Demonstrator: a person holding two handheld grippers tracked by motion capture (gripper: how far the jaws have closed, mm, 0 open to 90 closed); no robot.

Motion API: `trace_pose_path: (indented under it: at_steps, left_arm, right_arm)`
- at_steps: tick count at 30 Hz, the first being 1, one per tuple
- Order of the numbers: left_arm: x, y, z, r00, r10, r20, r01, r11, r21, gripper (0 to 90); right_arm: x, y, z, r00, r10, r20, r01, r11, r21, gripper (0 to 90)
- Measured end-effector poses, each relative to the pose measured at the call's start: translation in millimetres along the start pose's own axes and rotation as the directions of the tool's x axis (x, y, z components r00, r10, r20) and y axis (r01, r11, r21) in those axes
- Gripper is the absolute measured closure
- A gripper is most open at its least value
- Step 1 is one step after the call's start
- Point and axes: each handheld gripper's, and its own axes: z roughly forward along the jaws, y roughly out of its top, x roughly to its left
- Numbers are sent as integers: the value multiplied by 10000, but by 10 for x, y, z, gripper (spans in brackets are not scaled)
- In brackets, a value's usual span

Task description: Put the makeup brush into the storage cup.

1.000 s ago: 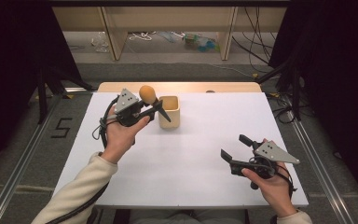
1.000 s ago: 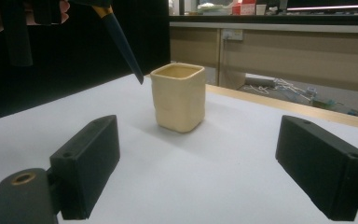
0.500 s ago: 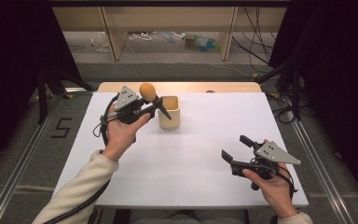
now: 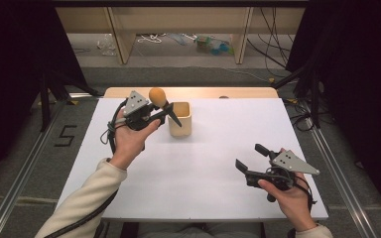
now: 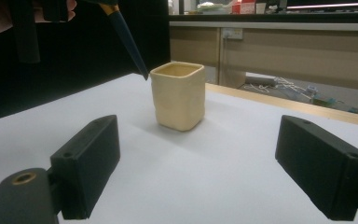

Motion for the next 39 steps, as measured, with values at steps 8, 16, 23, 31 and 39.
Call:
trace_pose_path:
  at_steps: [8, 16, 23, 31, 39]
  left_arm:
    - [-6, 21, 13, 10000, 60, -48, -60, 10000, -14, 657]
    - [11, 43, 25, 9999, 2, -143, -3, 10000, -64, 657]
    - [22, 55, 52, 9998, 40, -177, -41, 10000, -79, 657]
    - [23, 76, 63, 9997, 96, -237, -99, 9999, -138, 658]
    - [32, 97, 112, 9996, 52, -280, -56, 9999, -131, 657]
  right_arm:
    - [-3, -2, 4, 10000, -38, -6, 38, 10000, -72, 148]
    - [2, -1, 2, 10000, -41, -38, 41, 10000, 45, 148]
    - [2, -3, 0, 10000, -39, -44, 39, 10000, 59, 148]
    - [5, -3, 3, 10000, -17, -79, 17, 10000, -9, 148]
    - [0, -2, -6, 10000, -40, -14, 40, 9999, 105, 148]
